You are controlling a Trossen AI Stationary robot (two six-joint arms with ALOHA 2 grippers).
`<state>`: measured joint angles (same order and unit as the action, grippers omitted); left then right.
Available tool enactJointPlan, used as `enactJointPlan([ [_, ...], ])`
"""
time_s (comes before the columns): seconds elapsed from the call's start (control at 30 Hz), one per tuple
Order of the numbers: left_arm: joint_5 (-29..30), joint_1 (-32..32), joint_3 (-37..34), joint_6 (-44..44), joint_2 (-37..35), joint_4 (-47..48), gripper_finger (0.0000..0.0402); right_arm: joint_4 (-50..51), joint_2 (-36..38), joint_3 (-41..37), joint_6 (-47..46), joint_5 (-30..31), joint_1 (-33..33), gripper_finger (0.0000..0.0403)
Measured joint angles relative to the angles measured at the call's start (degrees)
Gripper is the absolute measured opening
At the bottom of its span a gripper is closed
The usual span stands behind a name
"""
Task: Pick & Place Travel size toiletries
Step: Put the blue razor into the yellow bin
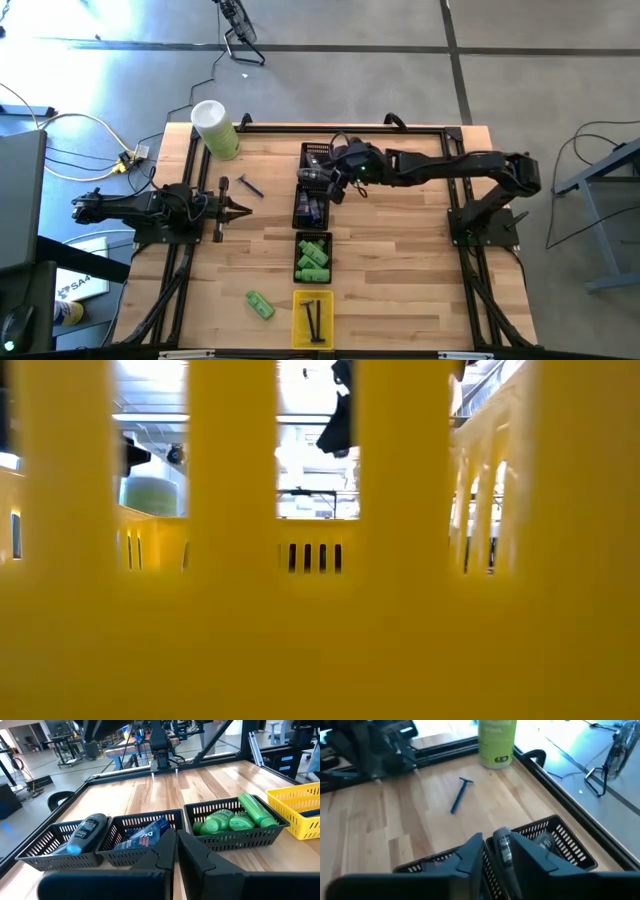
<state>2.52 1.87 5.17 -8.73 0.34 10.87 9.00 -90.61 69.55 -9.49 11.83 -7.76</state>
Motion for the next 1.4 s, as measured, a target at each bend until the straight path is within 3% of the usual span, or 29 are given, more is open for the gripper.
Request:
enactJointPlan([
  [0.23, 0.02, 0.01, 0.0, 0.17, 0.02, 0.0, 0.0015, 7.6, 1.04, -0.06, 0.77, 0.04, 2.46, 0.0011],
  [0.53, 0.0, 0.0, 0.0, 0.17, 0.0, 0.02, 0.0015, 21.66, 3.45, -0.16, -4.39, 0.45, 6.91, 0.0003],
  [0.93, 0.0, 0.02, 0.0, 0.26, 0.02, 0.02, 0.0015, 41.26, 16.77, -0.16, -16.71, 19.81, 13.37, 0.0002],
  [1.13, 0.0, 0.0, 0.0, 0.46, 0.02, -0.01, 0.0015, 36.19, 23.95, -8.38, -17.3, 21.92, 15.94, 0.0002],
  [1.4, -0.02, 0.0, -0.04, 0.87, 0.02, -0.29, 0.0015, 13.09, 32.45, -29.77, -15.61, 21.02, 16.51, 0.0002],
])
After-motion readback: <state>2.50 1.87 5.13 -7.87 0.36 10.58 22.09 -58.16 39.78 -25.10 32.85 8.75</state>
